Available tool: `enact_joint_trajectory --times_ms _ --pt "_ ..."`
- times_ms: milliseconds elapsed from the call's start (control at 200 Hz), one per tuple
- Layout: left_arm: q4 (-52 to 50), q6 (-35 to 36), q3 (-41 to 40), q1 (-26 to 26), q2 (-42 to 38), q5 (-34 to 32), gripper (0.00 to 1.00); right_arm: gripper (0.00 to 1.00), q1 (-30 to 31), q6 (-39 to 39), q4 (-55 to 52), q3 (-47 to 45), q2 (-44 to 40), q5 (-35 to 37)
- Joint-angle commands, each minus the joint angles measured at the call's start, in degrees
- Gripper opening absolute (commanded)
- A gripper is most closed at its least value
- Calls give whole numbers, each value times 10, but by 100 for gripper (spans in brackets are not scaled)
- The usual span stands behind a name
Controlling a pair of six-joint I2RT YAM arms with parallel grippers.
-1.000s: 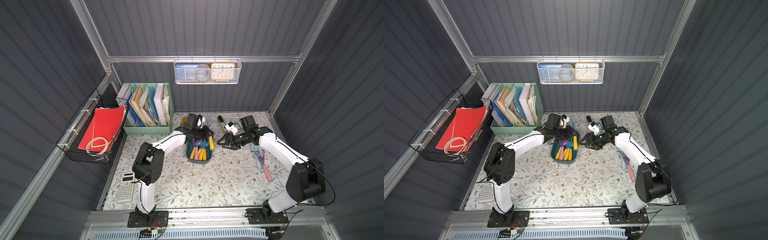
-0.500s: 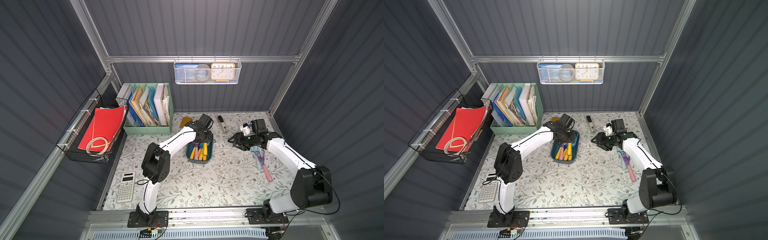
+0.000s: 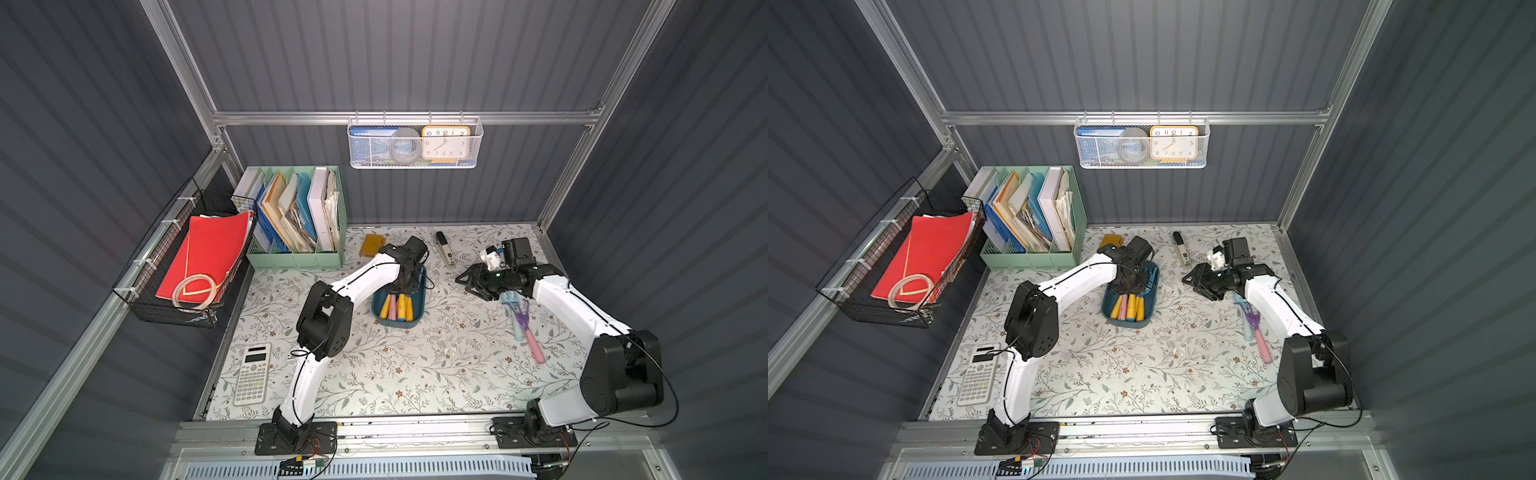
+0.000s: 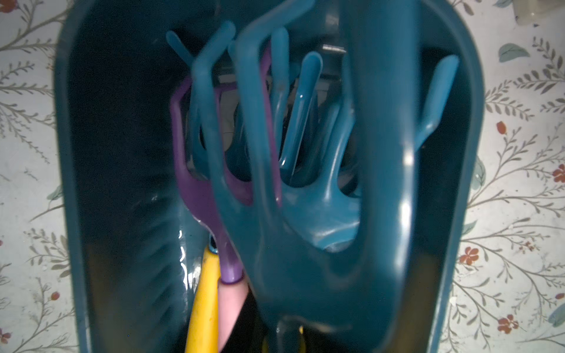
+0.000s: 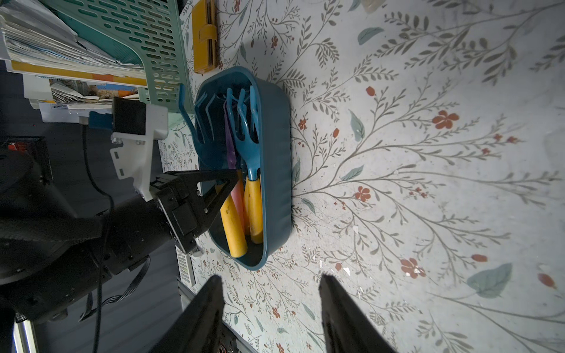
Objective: Put the rake into the storage box
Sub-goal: Place the rake in the storage box.
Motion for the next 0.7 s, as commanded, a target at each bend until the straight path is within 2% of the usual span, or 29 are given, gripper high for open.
enact_joint_trajectory --times_ms 0,35,95,115,135,170,245,425,535,630,695 --pt "-45 -14 27 -2 12 -15 7 54 -4 2 -1 -1 5 -2" --pt "-52 -16 29 -2 12 -14 19 55 -5 2 -1 -2 4 -2" --pt "-65 -27 32 -2 8 -13 58 55 -6 2 -1 -2 4 0" --pt "-68 -30 33 -2 6 -12 68 55 -6 3 -1 -2 4 1" --pt "-69 -33 34 -2 4 -11 75 55 -6 3 -2 -2 4 2" --pt "-76 -39 40 -3 0 -10 82 55 -6 3 -2 -2 3 3" --pt "-97 -50 64 -5 -4 -17 85 55 -6 5 -3 -1 1 9" --pt "-100 -59 118 -7 -20 -39 82 56 -8 13 -11 -1 2 34" --pt "-31 -69 81 -7 -55 -50 81 57 -17 28 -32 -4 1 86" --pt "31 -112 27 -7 -88 -36 81 59 -41 65 -66 -21 -6 164" --pt "71 -131 -6 -7 -102 -29 81 64 -72 99 -91 -40 -18 219"
